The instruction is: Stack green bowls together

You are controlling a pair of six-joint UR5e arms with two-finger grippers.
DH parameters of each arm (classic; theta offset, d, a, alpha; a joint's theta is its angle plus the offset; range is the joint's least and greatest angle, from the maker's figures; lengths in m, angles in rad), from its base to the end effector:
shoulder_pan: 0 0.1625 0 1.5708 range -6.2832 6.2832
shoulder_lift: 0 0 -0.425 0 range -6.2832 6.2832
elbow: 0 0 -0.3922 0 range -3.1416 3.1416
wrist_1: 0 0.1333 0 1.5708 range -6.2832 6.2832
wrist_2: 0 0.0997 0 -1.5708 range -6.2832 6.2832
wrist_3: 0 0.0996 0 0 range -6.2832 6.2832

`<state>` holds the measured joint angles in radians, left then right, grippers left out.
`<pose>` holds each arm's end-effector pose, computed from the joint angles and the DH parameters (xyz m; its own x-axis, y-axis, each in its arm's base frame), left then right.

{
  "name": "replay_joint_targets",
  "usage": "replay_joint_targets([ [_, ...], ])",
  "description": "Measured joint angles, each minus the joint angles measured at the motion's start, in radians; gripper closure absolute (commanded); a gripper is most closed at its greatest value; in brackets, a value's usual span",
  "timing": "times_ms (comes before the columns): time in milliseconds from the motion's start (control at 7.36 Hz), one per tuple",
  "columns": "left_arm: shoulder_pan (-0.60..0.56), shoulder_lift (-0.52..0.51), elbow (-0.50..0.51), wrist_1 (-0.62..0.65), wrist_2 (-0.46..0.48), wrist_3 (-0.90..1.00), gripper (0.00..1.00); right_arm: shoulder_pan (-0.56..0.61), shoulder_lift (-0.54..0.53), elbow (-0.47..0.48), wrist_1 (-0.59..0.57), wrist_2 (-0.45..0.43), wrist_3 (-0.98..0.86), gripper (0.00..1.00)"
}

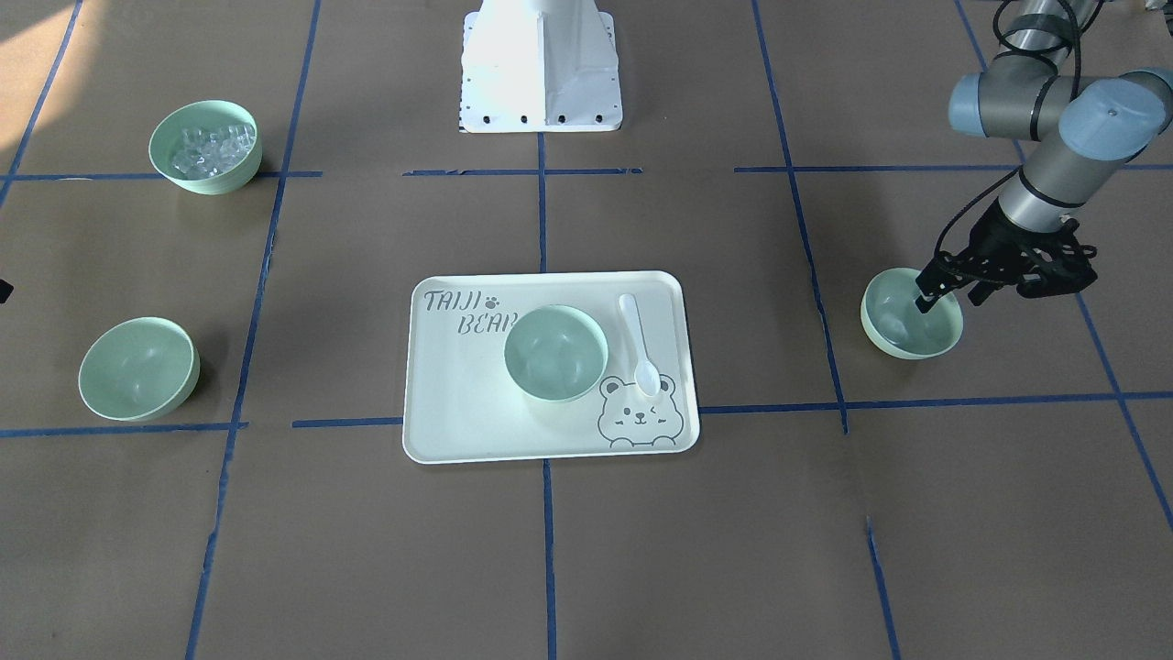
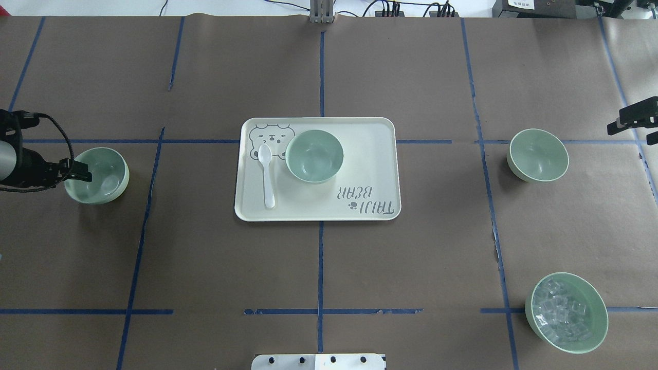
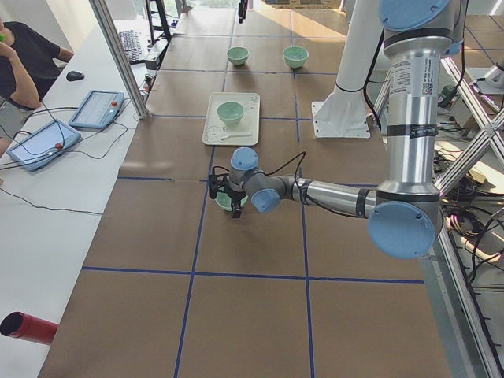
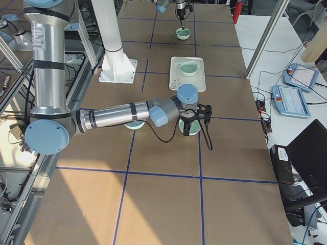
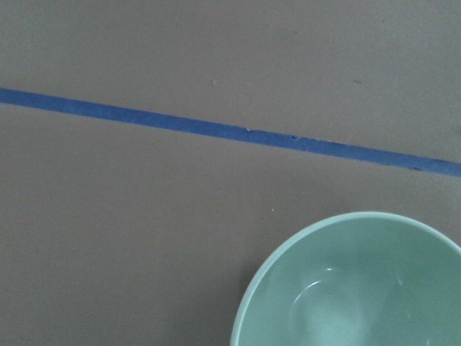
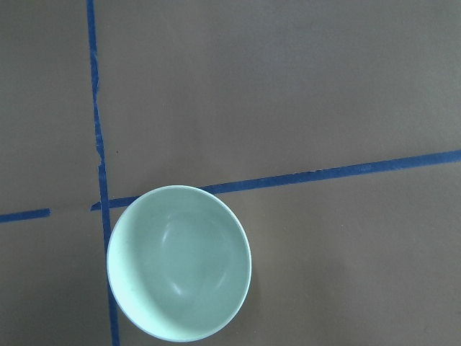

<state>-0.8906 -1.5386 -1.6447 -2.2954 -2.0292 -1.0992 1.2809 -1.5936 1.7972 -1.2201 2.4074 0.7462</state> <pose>0.2526 -0.4541 0.5661 0.6327 -0.1344 -0.7626 0.2433 0.9695 0.0310 -0.0844 -0.4906 0.5124 0.5544 0.1376 0.8208 -0.1815 0.9825 -0.0420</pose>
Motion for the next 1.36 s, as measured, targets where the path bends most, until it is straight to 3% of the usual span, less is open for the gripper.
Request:
replay_joint_targets([
  [136,0.012,0.0,0.013,-0.018,0.014,-0.005,0.97,-0.007,0.0,0.003,0.0,-0.009,0.006,0.0],
  [544,0.014,0.03,-0.004,-0.037,0.011,-0.002,1.0,-0.036,-0.014,0.005,0.001,-0.033,0.003,0.0],
  [951,-0.062,0.082,-0.092,-0.02,-0.174,-0.001,1.0,-0.111,-0.035,0.002,0.027,-0.11,-0.001,0.0],
  [1087,-0.096,0.072,-0.118,0.015,-0.215,-0.004,1.0,-0.135,-0.042,-0.005,0.054,-0.141,0.003,0.0],
  [1359,-0.13,-0.023,-0.22,0.244,-0.237,-0.011,1.0,-0.16,-0.024,-0.047,0.078,-0.164,0.002,0.0],
])
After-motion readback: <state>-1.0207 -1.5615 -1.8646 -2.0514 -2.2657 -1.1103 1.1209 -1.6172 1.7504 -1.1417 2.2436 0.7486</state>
